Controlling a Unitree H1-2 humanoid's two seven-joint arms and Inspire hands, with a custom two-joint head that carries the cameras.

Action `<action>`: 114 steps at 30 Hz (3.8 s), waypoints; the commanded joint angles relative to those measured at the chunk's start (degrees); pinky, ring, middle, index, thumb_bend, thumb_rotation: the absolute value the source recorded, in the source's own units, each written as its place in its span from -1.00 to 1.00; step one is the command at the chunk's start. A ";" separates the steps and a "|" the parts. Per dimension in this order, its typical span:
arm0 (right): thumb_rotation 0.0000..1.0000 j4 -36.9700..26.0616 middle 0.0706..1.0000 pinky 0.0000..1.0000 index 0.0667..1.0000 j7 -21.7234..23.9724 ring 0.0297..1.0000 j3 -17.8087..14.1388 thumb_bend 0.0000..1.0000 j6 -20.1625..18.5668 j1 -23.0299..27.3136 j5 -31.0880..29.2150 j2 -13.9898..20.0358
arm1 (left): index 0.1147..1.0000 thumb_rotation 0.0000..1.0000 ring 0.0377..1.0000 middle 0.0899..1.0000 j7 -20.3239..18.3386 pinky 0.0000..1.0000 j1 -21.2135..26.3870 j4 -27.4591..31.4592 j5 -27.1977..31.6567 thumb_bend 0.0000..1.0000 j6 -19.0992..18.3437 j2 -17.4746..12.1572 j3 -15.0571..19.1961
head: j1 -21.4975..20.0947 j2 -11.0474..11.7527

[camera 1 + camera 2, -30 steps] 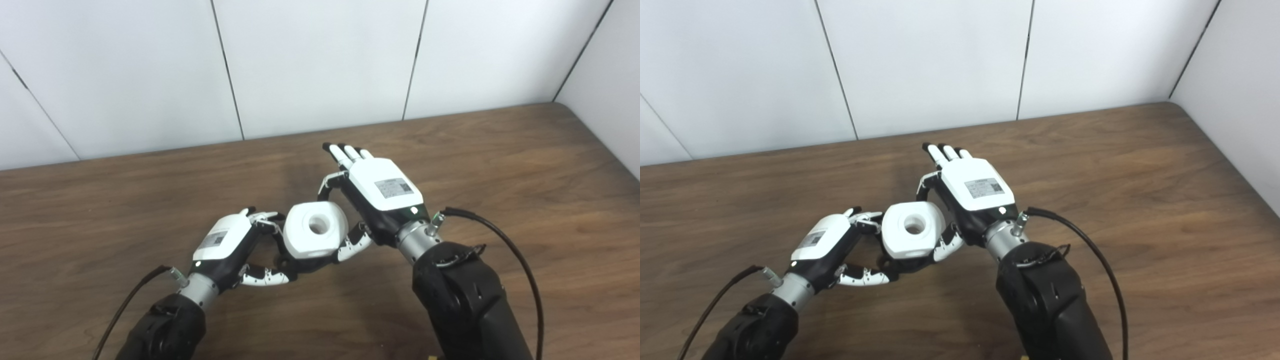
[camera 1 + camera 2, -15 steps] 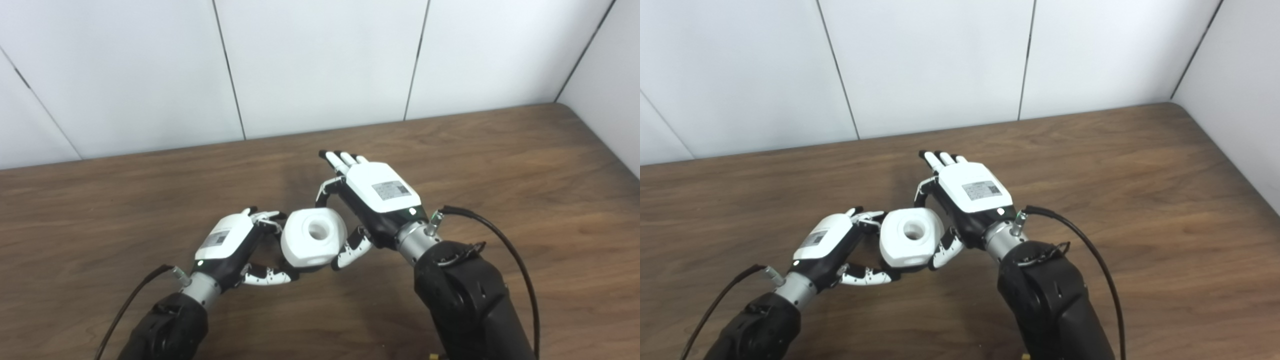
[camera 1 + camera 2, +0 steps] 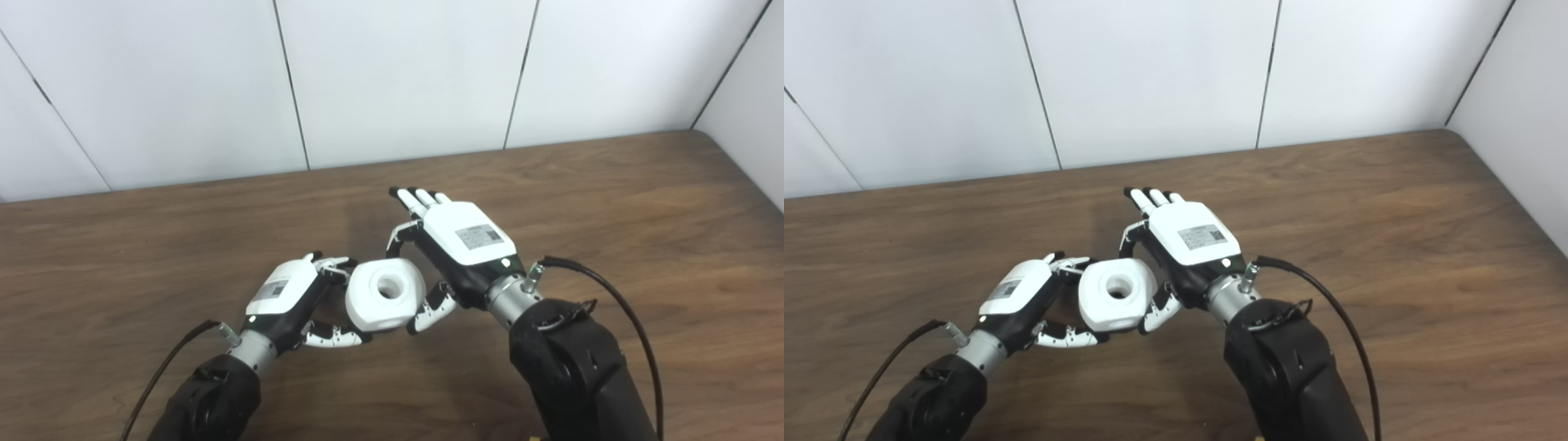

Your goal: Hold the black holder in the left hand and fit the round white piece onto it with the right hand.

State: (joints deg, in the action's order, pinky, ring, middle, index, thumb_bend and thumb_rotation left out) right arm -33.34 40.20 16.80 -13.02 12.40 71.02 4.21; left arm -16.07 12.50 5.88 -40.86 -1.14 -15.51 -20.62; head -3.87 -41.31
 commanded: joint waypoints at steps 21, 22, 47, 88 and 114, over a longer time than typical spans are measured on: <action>-0.74 4.59 0.97 1.00 -0.11 -5.11 1.00 1.49 0.04 1.10 -0.46 7.50 -1.13 | -0.17 -0.91 0.76 0.73 0.65 1.00 1.01 1.19 -0.34 0.03 -0.19 0.96 -0.47 | -0.13 0.50; -0.74 4.56 0.97 1.00 -0.11 -5.12 1.00 1.50 0.04 1.10 -0.49 7.65 -1.21 | -0.17 -0.91 0.76 0.73 0.68 1.00 1.01 1.17 -0.37 0.03 -0.25 0.99 -0.49 | -0.11 0.45; -0.70 0.64 1.00 1.00 -0.09 1.29 1.00 0.71 0.04 1.79 1.38 6.97 -1.31 | -0.17 -0.91 0.76 0.73 2.21 1.00 1.57 -0.29 -1.45 0.03 -0.05 1.75 -1.63 | 1.81 1.59; -0.28 0.38 1.00 1.00 0.48 4.32 1.00 -1.01 0.90 2.59 2.20 5.40 -1.78 | -0.17 -0.91 0.77 0.73 3.27 1.00 1.34 -1.27 -1.86 0.03 0.08 2.26 -1.74 | 1.39 3.64; -0.11 1.08 1.00 0.84 0.77 4.69 1.00 -3.54 1.00 2.56 1.96 5.51 -0.55 | -0.17 -0.91 0.74 0.70 5.37 1.00 1.23 -2.78 -0.03 0.03 3.49 1.33 -1.00 | -0.93 3.66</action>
State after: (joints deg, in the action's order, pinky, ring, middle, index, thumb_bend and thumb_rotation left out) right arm -31.39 45.88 13.76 -10.91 13.01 76.61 3.63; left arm -11.50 12.75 2.71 -40.96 1.16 -13.68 -21.88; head -4.66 -37.62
